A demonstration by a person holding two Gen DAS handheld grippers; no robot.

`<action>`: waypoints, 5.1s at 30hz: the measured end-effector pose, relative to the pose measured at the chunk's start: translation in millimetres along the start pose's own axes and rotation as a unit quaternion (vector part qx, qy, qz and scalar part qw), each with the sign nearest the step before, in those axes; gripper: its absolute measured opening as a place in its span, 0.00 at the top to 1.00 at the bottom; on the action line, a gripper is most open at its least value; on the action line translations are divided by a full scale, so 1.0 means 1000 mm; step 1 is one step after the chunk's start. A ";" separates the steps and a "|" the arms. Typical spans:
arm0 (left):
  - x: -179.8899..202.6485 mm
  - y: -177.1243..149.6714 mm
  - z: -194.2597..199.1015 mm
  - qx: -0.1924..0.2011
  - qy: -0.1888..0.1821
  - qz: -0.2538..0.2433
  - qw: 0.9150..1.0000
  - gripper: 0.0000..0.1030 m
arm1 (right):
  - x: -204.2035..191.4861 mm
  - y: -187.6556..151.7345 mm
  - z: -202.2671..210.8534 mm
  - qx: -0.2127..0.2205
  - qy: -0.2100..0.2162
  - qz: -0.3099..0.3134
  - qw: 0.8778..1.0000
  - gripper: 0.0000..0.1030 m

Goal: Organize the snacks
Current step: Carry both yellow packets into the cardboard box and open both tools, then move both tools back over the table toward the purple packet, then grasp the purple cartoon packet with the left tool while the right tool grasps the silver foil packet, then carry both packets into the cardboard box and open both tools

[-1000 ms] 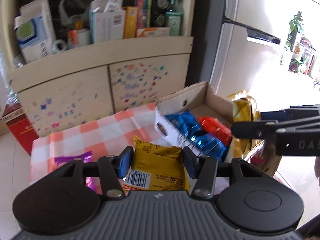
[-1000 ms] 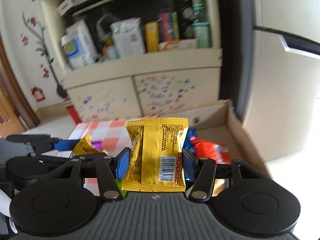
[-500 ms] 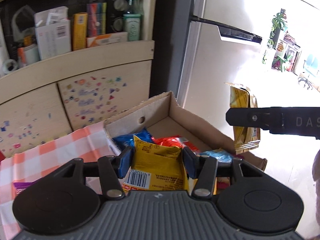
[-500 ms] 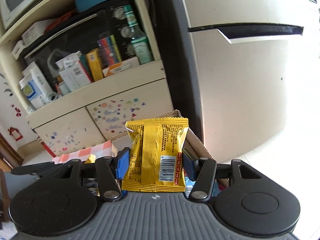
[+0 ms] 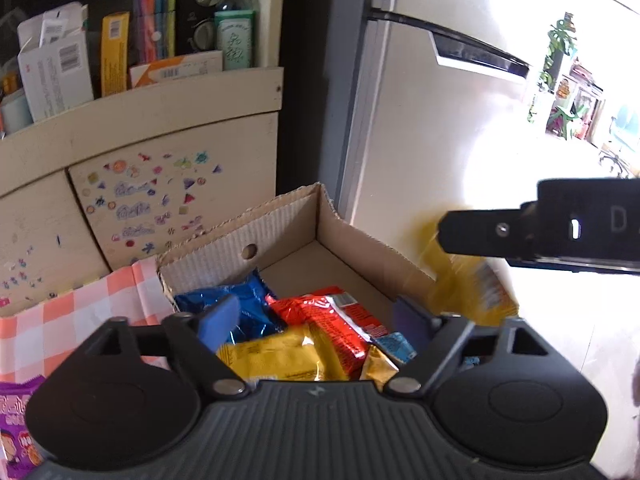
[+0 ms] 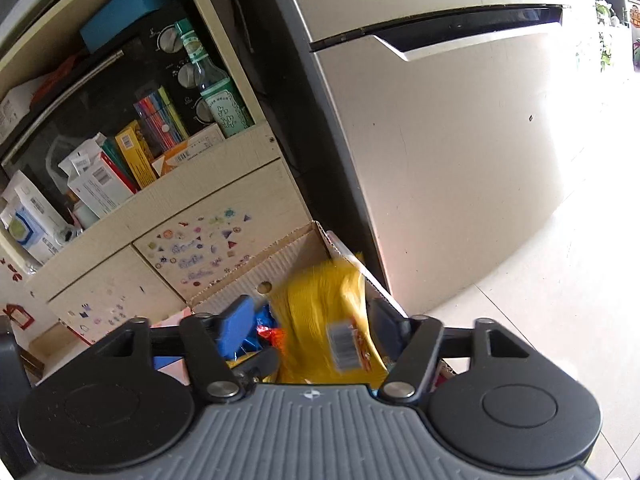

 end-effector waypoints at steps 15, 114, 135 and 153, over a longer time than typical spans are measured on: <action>-0.063 -0.008 0.028 -0.006 0.021 0.005 1.000 0.11 | -0.029 -0.006 -0.008 -0.013 0.032 0.034 0.999 0.20; -0.275 -0.146 -0.043 -0.185 0.099 0.054 0.976 0.00 | -0.166 -0.174 -0.181 -0.253 0.057 0.317 0.912 0.18; -0.259 -0.115 -0.019 -0.112 0.089 0.005 0.990 0.37 | -0.175 -0.150 -0.164 -0.214 0.071 0.317 0.921 0.37; -0.238 -0.060 0.010 0.026 0.150 -0.041 0.987 0.37 | -0.183 -0.108 -0.123 -0.130 0.064 0.371 0.917 0.37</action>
Point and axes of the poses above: each gripper's, at about its wrist camera, not at the fingertips, and z roughly against the way its jaws point, x to its right, y to its top, the point moved 9 cm from there along -z, roughly the way its jaws point, and after that the axes turned 7 degrees about y, right-handed, at the moved point
